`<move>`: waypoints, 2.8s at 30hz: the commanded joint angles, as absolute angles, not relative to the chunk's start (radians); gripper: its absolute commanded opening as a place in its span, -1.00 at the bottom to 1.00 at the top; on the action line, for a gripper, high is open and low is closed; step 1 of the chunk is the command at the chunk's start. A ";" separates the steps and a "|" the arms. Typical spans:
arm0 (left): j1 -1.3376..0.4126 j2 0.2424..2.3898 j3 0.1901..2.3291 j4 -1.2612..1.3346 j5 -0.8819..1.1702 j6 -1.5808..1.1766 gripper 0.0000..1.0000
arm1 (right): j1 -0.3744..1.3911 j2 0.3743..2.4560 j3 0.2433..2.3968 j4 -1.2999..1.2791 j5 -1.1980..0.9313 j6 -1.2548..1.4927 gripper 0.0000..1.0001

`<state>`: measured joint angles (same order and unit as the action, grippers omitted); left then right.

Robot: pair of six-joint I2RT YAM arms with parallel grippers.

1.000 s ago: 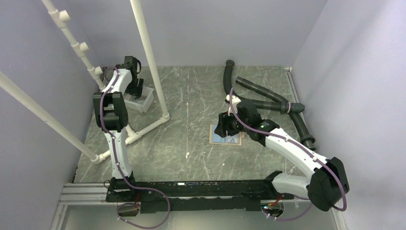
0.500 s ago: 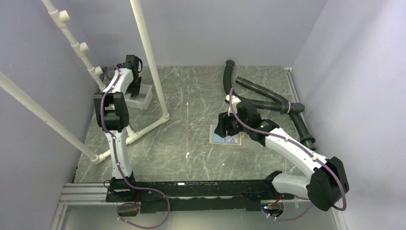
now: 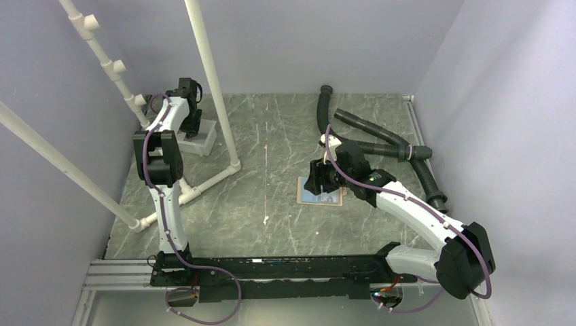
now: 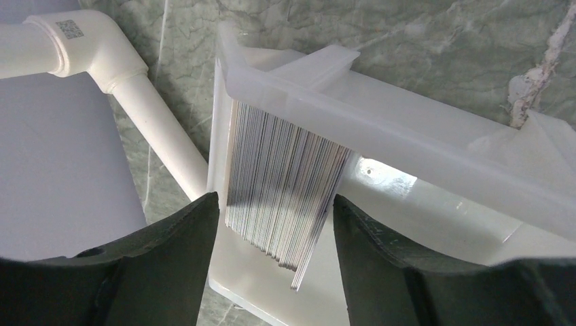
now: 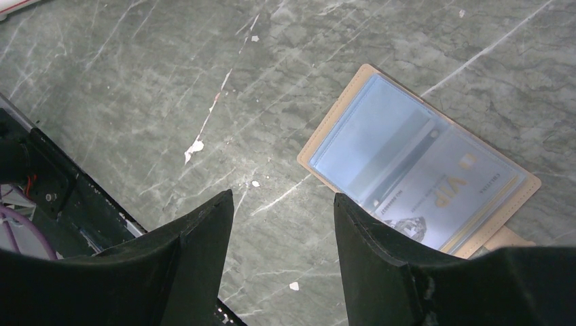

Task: Put the credit cards into the card holder
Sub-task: Pick up the credit card from the storage box.

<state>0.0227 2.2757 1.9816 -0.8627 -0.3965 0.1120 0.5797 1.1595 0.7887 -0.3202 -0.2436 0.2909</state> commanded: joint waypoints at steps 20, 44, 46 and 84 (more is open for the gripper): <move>0.037 2.201 1.993 -0.849 -0.513 0.115 0.34 | 0.586 1.155 0.788 -0.275 -0.245 0.281 0.19; 0.035 2.181 1.983 -0.858 -0.505 0.107 -0.03 | 0.586 1.157 0.786 -0.272 -0.253 0.281 0.20; 0.034 2.183 1.986 -0.860 -0.504 0.106 -0.09 | 0.585 1.157 0.786 -0.272 -0.253 0.280 0.19; 0.008 1.713 1.867 -1.131 -0.290 -0.261 -1.00 | 0.580 1.223 0.818 -0.308 -0.247 0.296 0.21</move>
<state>0.0071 1.9484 1.9766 -1.0599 -0.3820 -0.1211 0.5797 1.2121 0.7887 -0.3214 -0.2443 0.2913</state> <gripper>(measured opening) 0.010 0.601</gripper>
